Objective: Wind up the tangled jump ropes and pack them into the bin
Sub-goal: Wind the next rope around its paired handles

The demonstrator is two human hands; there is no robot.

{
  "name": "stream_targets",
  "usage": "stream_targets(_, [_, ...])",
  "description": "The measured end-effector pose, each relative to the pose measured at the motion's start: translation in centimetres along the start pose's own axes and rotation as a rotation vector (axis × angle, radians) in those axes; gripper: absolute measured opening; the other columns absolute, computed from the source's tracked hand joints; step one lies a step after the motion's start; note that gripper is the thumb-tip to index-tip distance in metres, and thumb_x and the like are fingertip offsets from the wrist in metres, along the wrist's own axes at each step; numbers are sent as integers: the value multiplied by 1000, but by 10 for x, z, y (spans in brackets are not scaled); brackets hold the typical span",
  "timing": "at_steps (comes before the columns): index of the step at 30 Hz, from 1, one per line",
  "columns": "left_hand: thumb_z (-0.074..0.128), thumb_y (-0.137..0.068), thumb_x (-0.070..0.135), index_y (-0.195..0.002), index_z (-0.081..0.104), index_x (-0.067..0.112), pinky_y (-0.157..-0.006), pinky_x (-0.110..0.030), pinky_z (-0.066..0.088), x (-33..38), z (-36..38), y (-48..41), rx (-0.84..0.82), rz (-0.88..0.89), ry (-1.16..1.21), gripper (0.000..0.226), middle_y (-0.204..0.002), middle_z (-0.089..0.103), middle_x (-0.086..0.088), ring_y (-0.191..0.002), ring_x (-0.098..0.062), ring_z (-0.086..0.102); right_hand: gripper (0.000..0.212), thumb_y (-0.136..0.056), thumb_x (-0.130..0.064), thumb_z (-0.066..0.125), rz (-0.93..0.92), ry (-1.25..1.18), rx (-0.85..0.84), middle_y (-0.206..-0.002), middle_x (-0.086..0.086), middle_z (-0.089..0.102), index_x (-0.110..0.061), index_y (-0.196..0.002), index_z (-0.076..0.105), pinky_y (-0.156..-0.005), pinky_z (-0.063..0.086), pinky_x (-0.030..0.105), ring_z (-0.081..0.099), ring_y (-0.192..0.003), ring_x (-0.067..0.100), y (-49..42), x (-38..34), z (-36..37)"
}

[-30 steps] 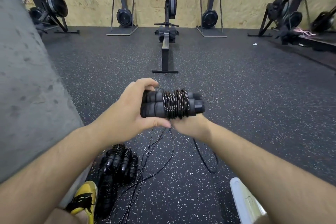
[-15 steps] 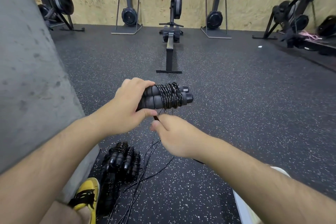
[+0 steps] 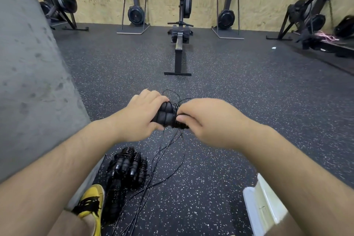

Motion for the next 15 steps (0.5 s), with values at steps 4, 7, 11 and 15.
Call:
stream_targets(4, [77, -85, 39, -139, 43, 24, -90, -32, 23, 18, -1, 3, -51, 89, 75, 65, -121, 38, 13, -109, -7, 25, 23, -101, -42, 44, -10, -13, 89, -97, -14, 56, -37, -110, 64, -83, 48, 36, 56, -96, 9, -10, 28, -1])
stream_targets(7, [77, -85, 36, -138, 42, 24, -92, -32, 24, 27, -3, 7, -75, 126, 121, 64, -118, 34, 16, -108, -5, 24, 11, -95, -39, 61, 34, -278, 99, -84, -17, 54, -38, -100, 71, -84, 47, 36, 52, -85, -1, -16, 50, 9])
stream_targets(11, [70, -83, 42, -136, 40, 27, -97, -31, 27, 36, -9, 12, -90, 144, 284, 62, -119, 36, 21, -111, 1, 29, 11, -92, -33, 68, 92, -541, 96, -86, -9, 64, -31, -98, 76, -89, 50, 37, 62, -84, 8, -19, 68, 16])
stream_targets(15, [72, -80, 45, -139, 32, 40, -107, -34, 34, 38, -12, 18, -88, 57, 470, 71, -120, 34, 28, -121, 1, 37, 16, -96, -31, 64, 125, -759, 36, -94, 10, 72, -21, -103, 75, -89, 52, 41, 62, -82, 10, -22, 74, 31])
Point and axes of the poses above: each hand's wrist, its own y-axis away from the middle knuckle, its own z-axis out of the palm, x = y × z, the point moved 3 cm from there along -y, towards the middle knuckle
